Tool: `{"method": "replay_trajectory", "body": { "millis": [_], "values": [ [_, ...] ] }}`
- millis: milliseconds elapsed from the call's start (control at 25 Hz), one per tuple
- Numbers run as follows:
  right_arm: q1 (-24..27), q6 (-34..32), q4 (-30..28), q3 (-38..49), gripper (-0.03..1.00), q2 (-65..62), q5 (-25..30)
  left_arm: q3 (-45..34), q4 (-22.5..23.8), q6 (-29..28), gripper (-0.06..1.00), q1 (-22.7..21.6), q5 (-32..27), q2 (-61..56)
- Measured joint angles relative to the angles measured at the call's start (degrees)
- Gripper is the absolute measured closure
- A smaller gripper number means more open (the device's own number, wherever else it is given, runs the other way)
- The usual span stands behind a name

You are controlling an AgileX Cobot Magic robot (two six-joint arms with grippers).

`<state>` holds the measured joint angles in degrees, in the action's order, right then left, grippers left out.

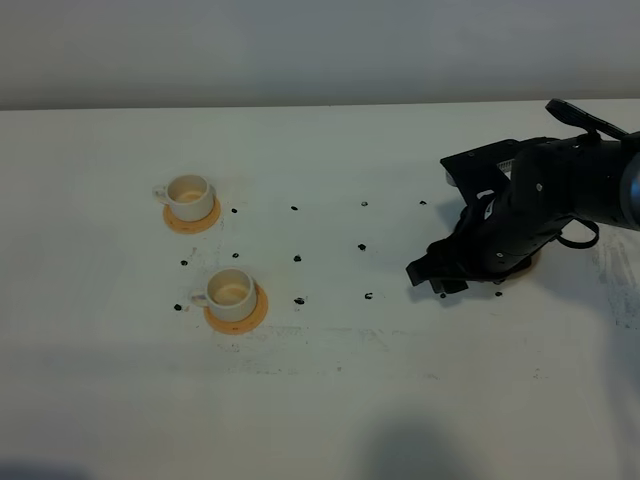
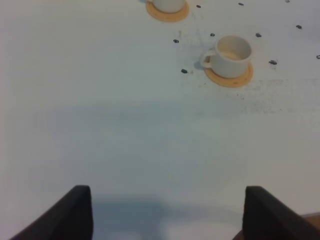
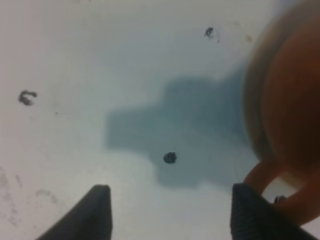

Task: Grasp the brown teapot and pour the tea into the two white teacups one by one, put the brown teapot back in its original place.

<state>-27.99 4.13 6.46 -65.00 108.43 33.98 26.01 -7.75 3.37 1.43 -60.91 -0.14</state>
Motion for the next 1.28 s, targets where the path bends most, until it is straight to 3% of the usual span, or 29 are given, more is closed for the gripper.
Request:
{"method": "replay_trajectory", "body": {
  "millis": [880, 1280],
  "values": [
    [0.54, -4.13, -1.79, 0.0, 0.46, 0.0, 1.43, 0.0, 0.0, 0.0, 0.35, 0.0, 0.0, 0.0],
    [1.57, -8.28, -5.56, 0.0, 0.46, 0.0, 2.4, 0.0, 0.0, 0.0, 0.35, 0.0, 0.0, 0.0]
  ]
}}
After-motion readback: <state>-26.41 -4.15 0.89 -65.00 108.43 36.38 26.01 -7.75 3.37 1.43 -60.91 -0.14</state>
